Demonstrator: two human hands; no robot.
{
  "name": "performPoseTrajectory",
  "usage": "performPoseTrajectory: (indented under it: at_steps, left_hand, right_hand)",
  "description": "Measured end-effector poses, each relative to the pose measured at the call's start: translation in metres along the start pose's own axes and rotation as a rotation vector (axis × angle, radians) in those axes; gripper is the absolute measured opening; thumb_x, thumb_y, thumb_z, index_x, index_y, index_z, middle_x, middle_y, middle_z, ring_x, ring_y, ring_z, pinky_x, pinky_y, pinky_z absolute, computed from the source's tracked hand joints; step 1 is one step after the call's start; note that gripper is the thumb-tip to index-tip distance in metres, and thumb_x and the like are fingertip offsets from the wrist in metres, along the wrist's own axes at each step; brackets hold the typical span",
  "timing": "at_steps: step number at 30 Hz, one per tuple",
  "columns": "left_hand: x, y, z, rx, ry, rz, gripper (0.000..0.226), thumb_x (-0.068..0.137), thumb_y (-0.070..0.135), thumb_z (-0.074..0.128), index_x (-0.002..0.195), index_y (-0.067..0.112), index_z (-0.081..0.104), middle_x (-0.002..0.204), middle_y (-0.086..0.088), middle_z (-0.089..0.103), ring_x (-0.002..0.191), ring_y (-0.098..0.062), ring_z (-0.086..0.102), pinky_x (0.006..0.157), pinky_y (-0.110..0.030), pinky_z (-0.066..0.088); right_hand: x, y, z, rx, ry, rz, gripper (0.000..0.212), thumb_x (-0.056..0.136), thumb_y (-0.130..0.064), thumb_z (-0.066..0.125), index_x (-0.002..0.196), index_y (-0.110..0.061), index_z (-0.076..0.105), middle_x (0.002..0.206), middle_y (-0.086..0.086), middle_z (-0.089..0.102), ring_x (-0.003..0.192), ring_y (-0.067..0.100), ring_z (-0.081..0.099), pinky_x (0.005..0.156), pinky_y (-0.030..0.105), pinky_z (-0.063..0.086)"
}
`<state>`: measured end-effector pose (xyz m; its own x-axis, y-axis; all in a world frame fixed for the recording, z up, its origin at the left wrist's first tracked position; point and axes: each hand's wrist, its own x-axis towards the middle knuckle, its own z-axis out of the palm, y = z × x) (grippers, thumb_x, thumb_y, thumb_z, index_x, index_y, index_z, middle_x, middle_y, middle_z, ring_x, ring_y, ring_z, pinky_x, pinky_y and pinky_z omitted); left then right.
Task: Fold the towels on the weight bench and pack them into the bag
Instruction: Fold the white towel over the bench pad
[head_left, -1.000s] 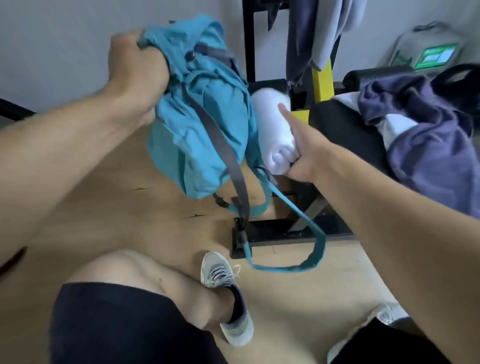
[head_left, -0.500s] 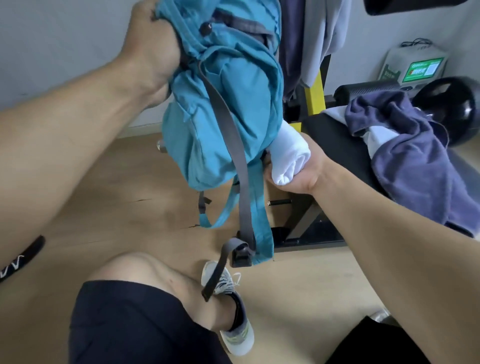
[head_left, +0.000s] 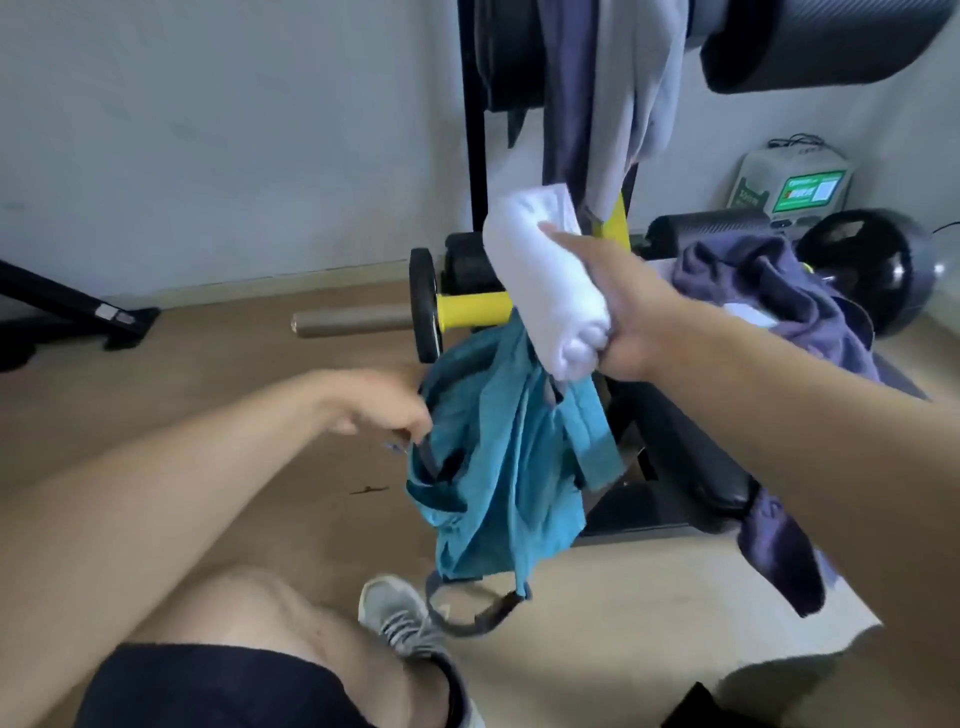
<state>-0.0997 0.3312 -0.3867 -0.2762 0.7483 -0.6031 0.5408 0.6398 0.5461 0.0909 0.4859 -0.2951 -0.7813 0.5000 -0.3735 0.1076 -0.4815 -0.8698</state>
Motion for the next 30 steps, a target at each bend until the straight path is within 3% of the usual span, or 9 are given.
performPoseTrajectory:
  at_steps: [4,7,11,15,18,20,22,27,30]
  left_hand:
    - [0.021,0.027,0.007,-0.648,-0.01,0.049,0.035,0.097,0.023,0.053,0.125,0.007,0.067,0.125,-0.015,0.072,0.121,-0.034,0.065,0.109,-0.048,0.048]
    - [0.022,0.052,0.015,-0.657,-0.057,0.044,0.059,0.102,0.062,0.037,0.116,0.015,0.072,0.118,-0.007,0.076,0.113,-0.028,0.07,0.095,-0.035,0.055]
    - [0.034,0.068,0.025,-0.525,0.039,0.097,0.034,0.107,0.02,0.044,0.082,0.015,0.066,0.087,-0.006,0.077,0.063,0.0,0.07,0.061,-0.012,0.051]
    - [0.027,0.066,0.018,-0.43,-0.047,0.029,0.027,0.104,0.014,0.045,0.098,0.01,0.071,0.093,-0.013,0.079,0.087,-0.027,0.076,0.084,-0.039,0.061]
    - [0.028,0.064,0.005,-0.59,0.237,0.049,0.017,0.095,0.022,0.065,0.102,0.008,0.073,0.09,-0.012,0.079,0.084,-0.026,0.076,0.087,-0.039,0.059]
    - [0.03,0.068,-0.008,-0.747,0.45,0.073,0.058,0.081,0.042,0.08,0.127,0.008,0.067,0.103,-0.007,0.077,0.089,-0.022,0.073,0.08,-0.024,0.058]
    - [0.029,0.074,-0.017,-0.888,0.611,0.092,0.041,0.09,0.033,0.072,0.124,0.01,0.067,0.104,-0.006,0.073,0.081,-0.02,0.069,0.063,-0.02,0.055]
    - [0.036,0.083,0.009,-0.885,0.612,0.074,0.028,0.096,0.035,0.066,0.104,0.008,0.067,0.099,-0.013,0.075,0.09,-0.028,0.073,0.085,-0.038,0.059]
    - [0.052,0.074,0.015,-0.84,0.641,0.033,0.041,0.095,0.04,0.063,0.113,0.004,0.064,0.099,-0.011,0.067,0.091,-0.026,0.066,0.079,-0.036,0.047]
  right_hand:
    - [0.0,0.014,-0.014,-0.09,-0.067,0.016,0.039,0.094,-0.048,0.062,0.104,-0.011,0.069,0.072,0.003,0.071,0.058,0.016,0.068,0.051,0.022,0.05]
    - [0.003,0.014,-0.015,-0.112,-0.086,-0.032,0.037,0.094,-0.044,0.064,0.101,-0.009,0.072,0.076,0.006,0.072,0.062,0.018,0.069,0.054,0.024,0.052]
    - [0.008,0.023,-0.016,-0.064,-0.102,-0.075,0.034,0.094,-0.04,0.064,0.097,-0.006,0.07,0.072,0.007,0.072,0.059,0.019,0.069,0.05,0.023,0.052]
    - [0.016,0.016,-0.021,-0.054,-0.148,-0.107,0.038,0.095,-0.046,0.061,0.099,-0.01,0.071,0.076,0.005,0.07,0.064,0.019,0.068,0.055,0.024,0.053]
    - [0.021,0.01,-0.019,-0.039,-0.205,-0.184,0.035,0.094,-0.045,0.059,0.097,-0.012,0.07,0.075,0.003,0.068,0.065,0.018,0.066,0.055,0.024,0.051]
    - [0.019,-0.002,-0.024,0.003,-0.246,-0.248,0.033,0.091,-0.045,0.059,0.093,-0.015,0.072,0.073,0.002,0.067,0.063,0.016,0.065,0.055,0.024,0.05]
    - [0.012,-0.02,-0.037,0.008,-0.265,-0.282,0.031,0.089,-0.046,0.06,0.088,-0.018,0.074,0.072,-0.001,0.065,0.061,0.014,0.063,0.057,0.025,0.047]
    - [-0.003,-0.037,-0.074,-0.298,0.04,-0.11,0.036,0.093,-0.046,0.061,0.097,-0.012,0.069,0.071,0.002,0.068,0.056,0.014,0.065,0.051,0.019,0.049]
    - [0.003,-0.02,-0.08,-0.512,0.263,-0.039,0.047,0.082,-0.05,0.077,0.104,-0.008,0.069,0.078,0.005,0.076,0.059,0.018,0.071,0.052,0.024,0.053]
